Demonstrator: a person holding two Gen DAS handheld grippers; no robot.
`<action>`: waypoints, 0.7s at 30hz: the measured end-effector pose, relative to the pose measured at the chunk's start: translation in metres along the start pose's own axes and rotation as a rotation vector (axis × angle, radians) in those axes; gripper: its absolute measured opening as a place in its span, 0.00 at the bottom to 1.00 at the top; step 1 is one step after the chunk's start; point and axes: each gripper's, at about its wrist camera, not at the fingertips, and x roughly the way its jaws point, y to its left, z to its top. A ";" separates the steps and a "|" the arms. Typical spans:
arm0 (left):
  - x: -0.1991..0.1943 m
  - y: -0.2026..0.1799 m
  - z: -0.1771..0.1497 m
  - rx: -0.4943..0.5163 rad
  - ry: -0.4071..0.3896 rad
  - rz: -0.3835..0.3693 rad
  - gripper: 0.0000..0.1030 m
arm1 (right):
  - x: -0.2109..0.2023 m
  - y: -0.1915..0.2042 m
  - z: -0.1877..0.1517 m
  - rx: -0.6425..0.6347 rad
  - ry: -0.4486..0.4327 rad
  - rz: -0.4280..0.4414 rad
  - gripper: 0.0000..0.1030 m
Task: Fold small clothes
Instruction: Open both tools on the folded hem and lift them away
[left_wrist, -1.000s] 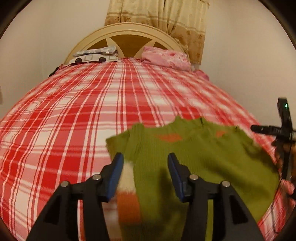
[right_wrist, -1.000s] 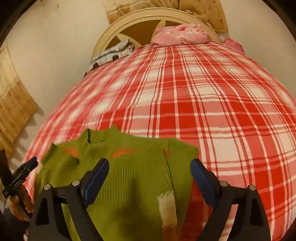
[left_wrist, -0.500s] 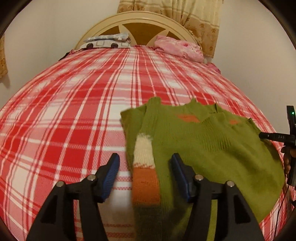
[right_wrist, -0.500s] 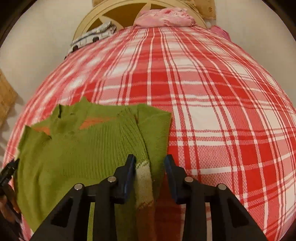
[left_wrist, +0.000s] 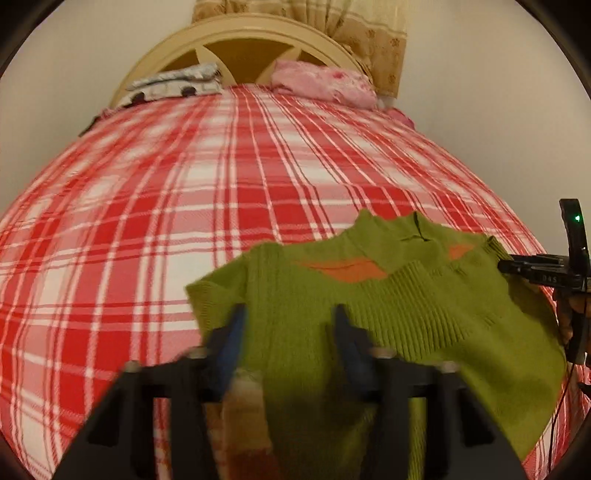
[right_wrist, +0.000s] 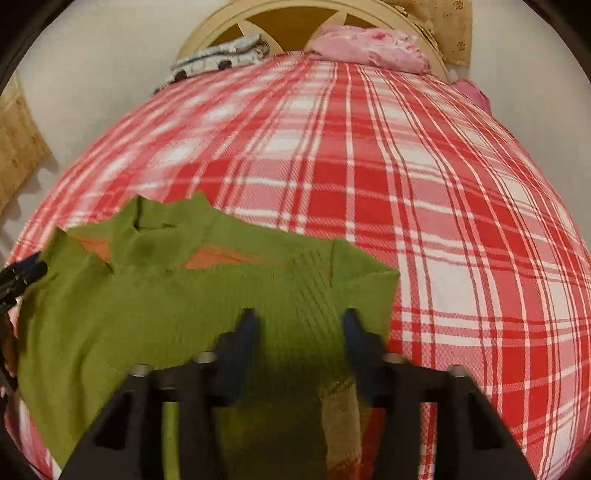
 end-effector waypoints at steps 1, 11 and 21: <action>0.000 0.001 0.000 0.003 0.002 -0.005 0.04 | 0.000 -0.001 -0.001 -0.002 -0.004 -0.002 0.15; -0.017 0.029 0.006 -0.119 -0.120 0.010 0.05 | -0.041 -0.006 0.016 0.026 -0.196 -0.052 0.03; -0.052 0.038 0.005 -0.155 -0.280 0.029 0.02 | -0.049 -0.015 0.006 0.098 -0.283 -0.073 0.03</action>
